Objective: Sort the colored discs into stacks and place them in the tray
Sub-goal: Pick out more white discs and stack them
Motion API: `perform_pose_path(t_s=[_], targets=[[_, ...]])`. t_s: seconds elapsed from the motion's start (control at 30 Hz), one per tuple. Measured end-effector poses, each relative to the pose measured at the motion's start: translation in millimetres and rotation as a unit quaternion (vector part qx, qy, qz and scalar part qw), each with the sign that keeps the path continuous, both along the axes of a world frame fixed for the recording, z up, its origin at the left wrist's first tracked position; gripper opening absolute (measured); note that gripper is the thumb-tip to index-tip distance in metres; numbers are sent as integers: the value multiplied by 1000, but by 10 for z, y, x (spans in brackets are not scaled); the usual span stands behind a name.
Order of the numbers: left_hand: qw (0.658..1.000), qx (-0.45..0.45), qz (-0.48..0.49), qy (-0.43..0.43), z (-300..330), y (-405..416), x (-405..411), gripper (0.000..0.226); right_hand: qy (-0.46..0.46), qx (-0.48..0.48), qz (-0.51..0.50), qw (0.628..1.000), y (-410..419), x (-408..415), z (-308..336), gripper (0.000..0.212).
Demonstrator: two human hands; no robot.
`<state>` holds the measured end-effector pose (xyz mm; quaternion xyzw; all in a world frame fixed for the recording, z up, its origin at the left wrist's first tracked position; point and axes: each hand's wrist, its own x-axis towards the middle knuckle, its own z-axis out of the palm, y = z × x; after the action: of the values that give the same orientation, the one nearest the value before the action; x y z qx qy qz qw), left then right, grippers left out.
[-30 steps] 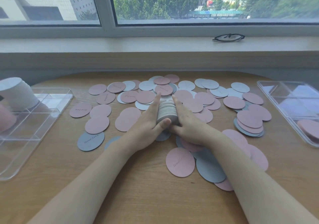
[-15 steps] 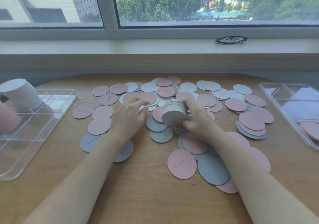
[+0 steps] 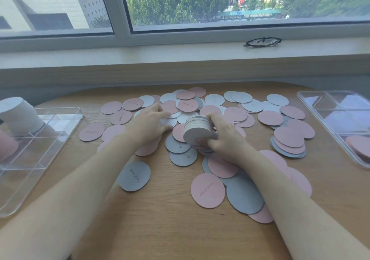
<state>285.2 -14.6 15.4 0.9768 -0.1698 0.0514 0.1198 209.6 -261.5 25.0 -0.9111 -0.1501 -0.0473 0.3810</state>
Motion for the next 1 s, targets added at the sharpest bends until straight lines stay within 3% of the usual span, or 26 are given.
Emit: perform_pose_path(t_s=[0.2,0.33,0.47,0.63,0.8,0.9,1.0], targets=[[988,82,-86,-94,-41,122,50,39,-5,6,0,1000,5,-6,-6,45],[972,114,-136,-156,-62,135,31,49,-9,3,3,1000,9,-9,-2,47],[968,117,-147,-168,-14,139,-8,26,-6,2,2,1000,11,-14,1,46],[966,88,-163,-180,-47,183,43,38,-5,4,5,1000,7,-18,-4,44],[972,72,-161,-153,-2,207,25,24,-5,2,9,1000,9,-17,5,46],[960,85,-191,-184,-7,216,59,19,-5,1,11,1000,5,-16,-2,45],[946,110,-193,-237,-27,216,70,32,-6,-4,9,1000,4,-11,-7,45]])
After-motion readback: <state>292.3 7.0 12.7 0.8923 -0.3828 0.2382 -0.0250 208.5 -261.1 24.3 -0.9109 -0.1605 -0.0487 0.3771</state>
